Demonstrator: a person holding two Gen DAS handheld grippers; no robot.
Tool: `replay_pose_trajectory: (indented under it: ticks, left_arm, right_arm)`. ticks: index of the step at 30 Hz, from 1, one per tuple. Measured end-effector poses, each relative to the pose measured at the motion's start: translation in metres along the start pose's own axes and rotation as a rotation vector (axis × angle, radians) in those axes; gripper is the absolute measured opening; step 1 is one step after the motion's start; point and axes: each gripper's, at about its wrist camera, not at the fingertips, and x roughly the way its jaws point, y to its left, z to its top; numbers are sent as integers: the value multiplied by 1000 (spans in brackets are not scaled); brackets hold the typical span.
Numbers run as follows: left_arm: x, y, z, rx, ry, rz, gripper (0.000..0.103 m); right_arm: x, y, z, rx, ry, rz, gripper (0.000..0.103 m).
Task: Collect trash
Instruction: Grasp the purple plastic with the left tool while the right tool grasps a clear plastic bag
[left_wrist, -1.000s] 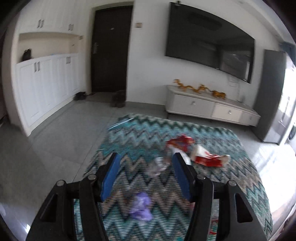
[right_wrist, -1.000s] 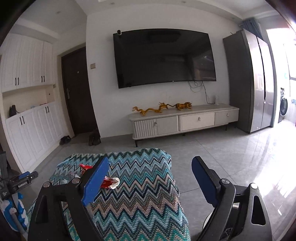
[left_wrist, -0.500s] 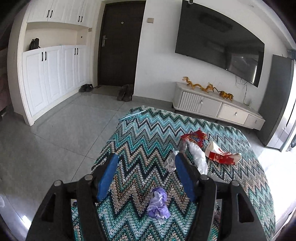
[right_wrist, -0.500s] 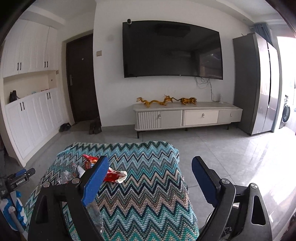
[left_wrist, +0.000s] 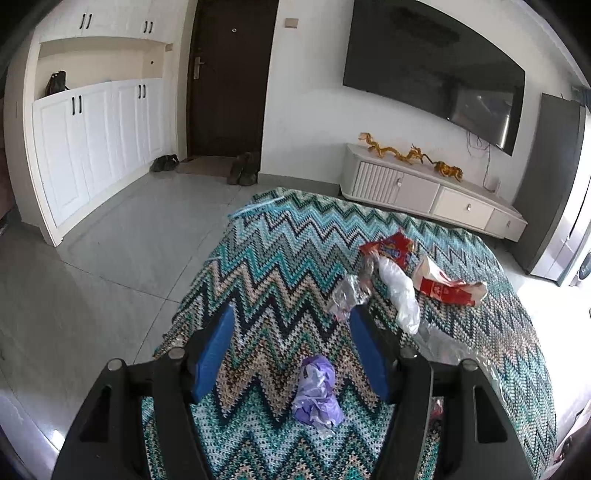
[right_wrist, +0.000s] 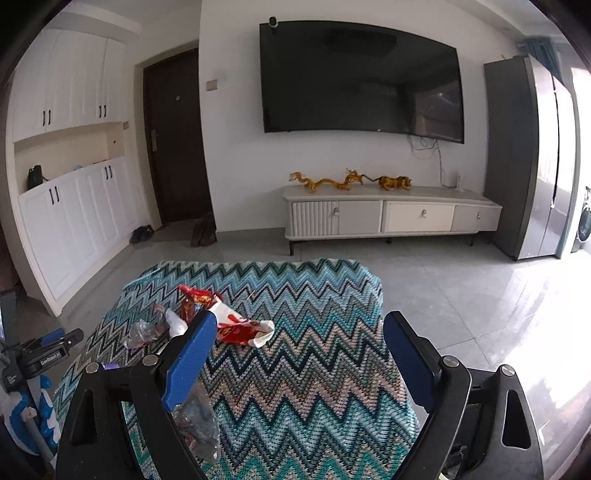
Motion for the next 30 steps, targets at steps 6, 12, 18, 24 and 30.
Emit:
replay_pose_trajectory:
  ticks: [6, 12, 18, 24, 30]
  left_arm:
    - [4, -7, -4, 26, 18, -5, 63]
    - [12, -12, -9, 45, 50, -14, 63]
    - [22, -15, -19, 67, 103, -46, 63]
    - [33, -7, -32, 52, 159, -99, 63]
    - [46, -11, -42, 51, 216, -148, 62]
  right_arm:
    - [16, 8, -12, -9, 54, 42, 91]
    - [40, 28, -28, -33, 147, 136, 92]
    - [72, 57, -56, -66, 269, 224, 92]
    - [94, 81, -73, -106, 355, 302, 92]
    - [115, 108, -94, -148, 439, 383, 92]
